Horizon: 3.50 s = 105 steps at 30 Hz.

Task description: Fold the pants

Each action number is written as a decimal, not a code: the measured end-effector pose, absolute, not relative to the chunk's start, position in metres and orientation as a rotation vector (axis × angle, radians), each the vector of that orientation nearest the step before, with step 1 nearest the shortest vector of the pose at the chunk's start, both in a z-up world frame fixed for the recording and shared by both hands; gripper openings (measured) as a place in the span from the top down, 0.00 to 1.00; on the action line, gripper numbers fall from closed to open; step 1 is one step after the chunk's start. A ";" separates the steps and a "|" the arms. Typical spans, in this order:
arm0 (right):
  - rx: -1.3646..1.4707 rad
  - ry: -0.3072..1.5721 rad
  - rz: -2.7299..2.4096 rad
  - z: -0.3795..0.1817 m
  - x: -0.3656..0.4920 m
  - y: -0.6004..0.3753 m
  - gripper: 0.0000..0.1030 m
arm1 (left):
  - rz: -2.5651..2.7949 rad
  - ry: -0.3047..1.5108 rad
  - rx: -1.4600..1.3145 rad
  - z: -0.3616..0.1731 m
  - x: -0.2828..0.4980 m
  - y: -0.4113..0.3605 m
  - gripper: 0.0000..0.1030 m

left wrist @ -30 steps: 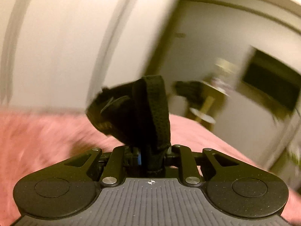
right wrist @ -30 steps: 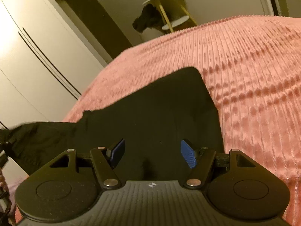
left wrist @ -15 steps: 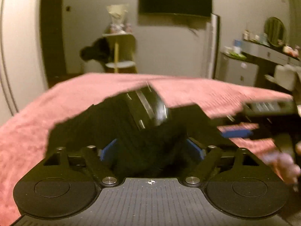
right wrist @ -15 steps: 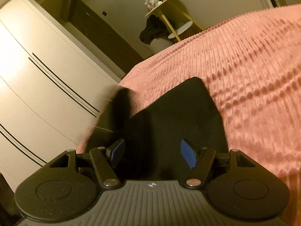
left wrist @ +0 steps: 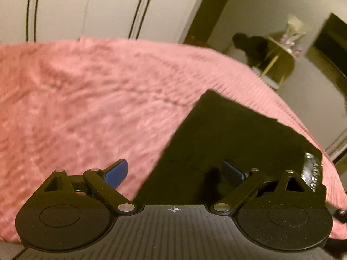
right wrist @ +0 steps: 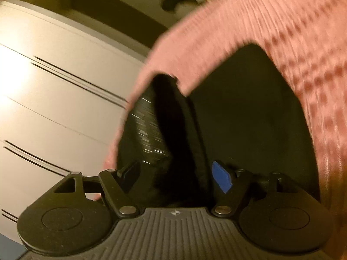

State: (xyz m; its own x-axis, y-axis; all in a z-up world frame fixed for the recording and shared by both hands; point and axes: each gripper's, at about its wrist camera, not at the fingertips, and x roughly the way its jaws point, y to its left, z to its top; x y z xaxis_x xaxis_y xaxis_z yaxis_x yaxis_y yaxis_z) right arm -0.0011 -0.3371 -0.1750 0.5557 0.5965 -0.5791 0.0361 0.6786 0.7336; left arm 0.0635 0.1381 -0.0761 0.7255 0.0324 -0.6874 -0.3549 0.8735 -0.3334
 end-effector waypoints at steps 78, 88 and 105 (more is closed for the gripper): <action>0.230 0.670 0.021 -0.082 -0.056 -0.322 0.60 | 0.198 0.669 -0.302 -0.064 0.052 0.101 0.02; 0.004 0.732 0.153 -0.084 0.044 -0.236 0.76 | -0.058 0.676 -0.091 -0.036 0.149 0.027 0.02; -0.020 0.886 0.153 -0.124 0.043 -0.245 0.73 | -0.160 0.768 0.062 -0.074 0.151 0.014 0.00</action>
State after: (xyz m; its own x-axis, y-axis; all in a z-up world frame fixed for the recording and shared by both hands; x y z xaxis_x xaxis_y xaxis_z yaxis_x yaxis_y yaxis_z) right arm 0.0427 -0.2452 -0.1241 0.6222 0.1252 -0.7727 -0.1417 0.9888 0.0462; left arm 0.1508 0.0140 -0.0744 0.7081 -0.1217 -0.6956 0.1671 0.9859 -0.0024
